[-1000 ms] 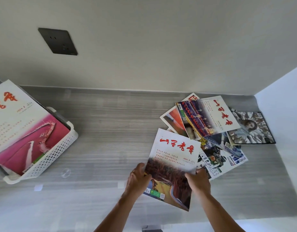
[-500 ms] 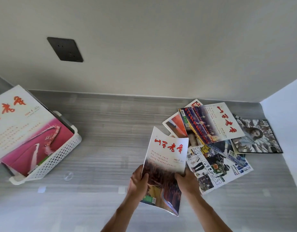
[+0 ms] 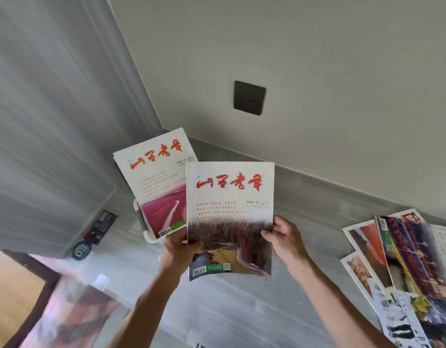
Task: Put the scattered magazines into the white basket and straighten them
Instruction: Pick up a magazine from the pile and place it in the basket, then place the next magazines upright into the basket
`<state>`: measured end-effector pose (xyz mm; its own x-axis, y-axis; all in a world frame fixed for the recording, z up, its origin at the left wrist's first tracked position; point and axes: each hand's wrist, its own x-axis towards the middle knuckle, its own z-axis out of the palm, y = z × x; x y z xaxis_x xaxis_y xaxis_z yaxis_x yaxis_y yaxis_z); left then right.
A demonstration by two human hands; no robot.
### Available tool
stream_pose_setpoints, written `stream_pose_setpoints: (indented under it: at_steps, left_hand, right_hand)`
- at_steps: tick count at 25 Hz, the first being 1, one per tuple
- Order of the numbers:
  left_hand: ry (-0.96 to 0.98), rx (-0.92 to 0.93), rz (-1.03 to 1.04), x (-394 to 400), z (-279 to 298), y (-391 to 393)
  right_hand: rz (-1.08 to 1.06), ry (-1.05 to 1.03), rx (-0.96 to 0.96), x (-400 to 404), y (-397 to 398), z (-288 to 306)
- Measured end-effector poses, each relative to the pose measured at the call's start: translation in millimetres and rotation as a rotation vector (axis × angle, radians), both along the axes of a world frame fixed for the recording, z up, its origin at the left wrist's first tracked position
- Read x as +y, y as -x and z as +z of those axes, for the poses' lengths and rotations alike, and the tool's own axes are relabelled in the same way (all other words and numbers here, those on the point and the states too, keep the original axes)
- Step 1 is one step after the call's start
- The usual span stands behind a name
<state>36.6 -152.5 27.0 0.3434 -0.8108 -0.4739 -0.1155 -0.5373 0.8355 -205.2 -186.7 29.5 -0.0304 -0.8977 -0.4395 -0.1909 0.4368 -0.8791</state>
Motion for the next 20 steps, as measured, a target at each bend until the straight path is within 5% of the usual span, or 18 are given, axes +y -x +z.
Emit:
stream_pose_setpoints:
  at_steps: [8, 17, 20]
  left_hand:
    - [0.187, -0.144, 0.187, -55.3, 41.3, -118.6]
    - [-0.041, -0.552, -0.074, -75.0, -13.8, -153.2]
    - [0.016, -0.540, -0.018, -90.0, -26.0, -171.8]
  right_hand:
    - [0.092, 0.264, 0.091, -100.4, -134.6, 37.4]
    - [0.196, 0.078, 0.435, -148.6, -171.6, -16.7]
    - [0.192, 0.140, 0.610, -165.7, -168.8, -21.5]
